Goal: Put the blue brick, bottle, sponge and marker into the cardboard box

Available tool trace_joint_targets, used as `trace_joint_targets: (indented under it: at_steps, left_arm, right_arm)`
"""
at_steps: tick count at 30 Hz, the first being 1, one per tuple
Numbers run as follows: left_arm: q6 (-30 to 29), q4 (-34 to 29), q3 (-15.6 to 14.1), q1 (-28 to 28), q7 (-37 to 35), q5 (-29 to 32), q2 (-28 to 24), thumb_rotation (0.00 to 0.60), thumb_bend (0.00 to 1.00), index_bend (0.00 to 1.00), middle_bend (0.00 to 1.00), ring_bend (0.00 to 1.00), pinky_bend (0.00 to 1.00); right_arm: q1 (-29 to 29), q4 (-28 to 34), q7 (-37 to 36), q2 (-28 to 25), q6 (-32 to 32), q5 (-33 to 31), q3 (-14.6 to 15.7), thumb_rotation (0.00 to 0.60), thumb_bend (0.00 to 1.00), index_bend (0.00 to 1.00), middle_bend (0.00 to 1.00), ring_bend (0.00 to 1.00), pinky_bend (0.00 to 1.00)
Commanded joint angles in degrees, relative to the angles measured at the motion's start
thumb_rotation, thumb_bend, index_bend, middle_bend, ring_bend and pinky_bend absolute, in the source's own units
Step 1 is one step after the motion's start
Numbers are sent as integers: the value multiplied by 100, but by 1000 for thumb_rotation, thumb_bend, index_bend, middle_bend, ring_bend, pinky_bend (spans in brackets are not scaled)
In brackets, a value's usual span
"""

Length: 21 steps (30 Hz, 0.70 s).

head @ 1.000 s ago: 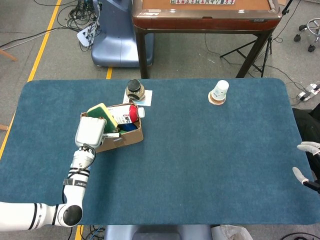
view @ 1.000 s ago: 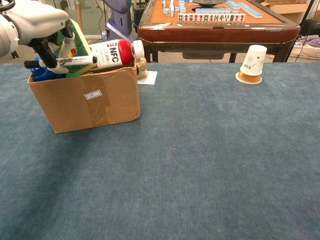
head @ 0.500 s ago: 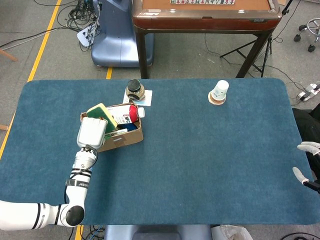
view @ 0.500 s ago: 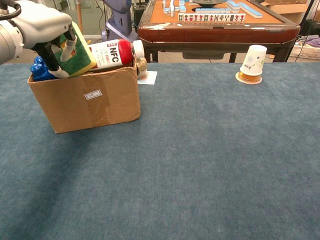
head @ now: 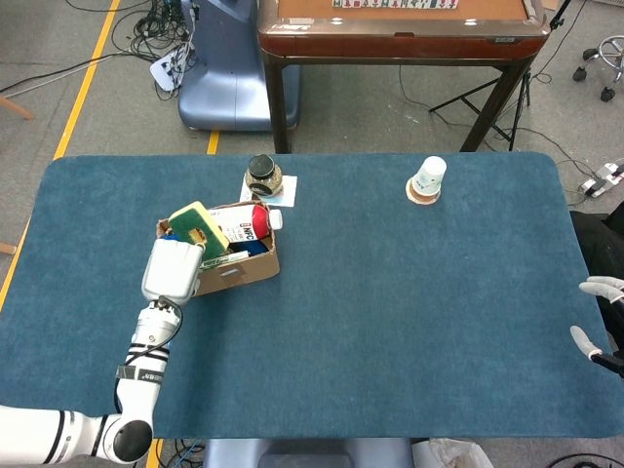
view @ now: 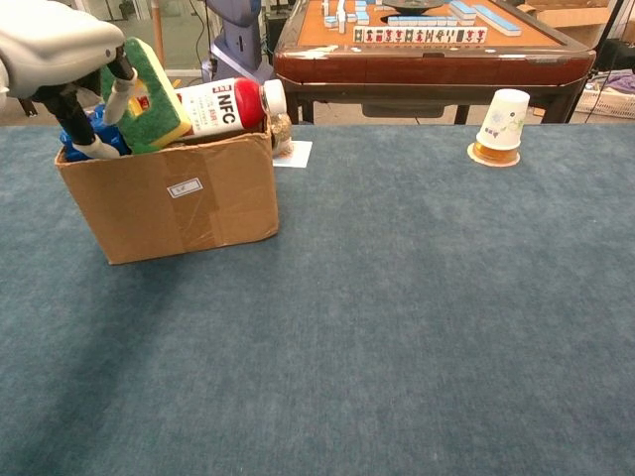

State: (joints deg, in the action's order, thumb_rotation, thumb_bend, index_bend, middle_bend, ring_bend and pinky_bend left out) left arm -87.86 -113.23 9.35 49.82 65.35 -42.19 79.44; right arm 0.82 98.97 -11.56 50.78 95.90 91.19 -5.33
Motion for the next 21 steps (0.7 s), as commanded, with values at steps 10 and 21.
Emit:
trace_joint_targets:
  at_steps: [10,21]
  left_arm:
    - [-611,-1110,-890,-841,-234,-1144,-717,600,132,512,727,611,874]
    - [-859,-1043,-1734,-1901,-1491,-2707,-1301,600,131,457,256,416,667]
  right_arm:
    - [-34,29,212,65,-61,29,19,600,235,323,307,292,411]
    - [-78,101,754,229,-135,176,91,600,235,323,307,292,411]
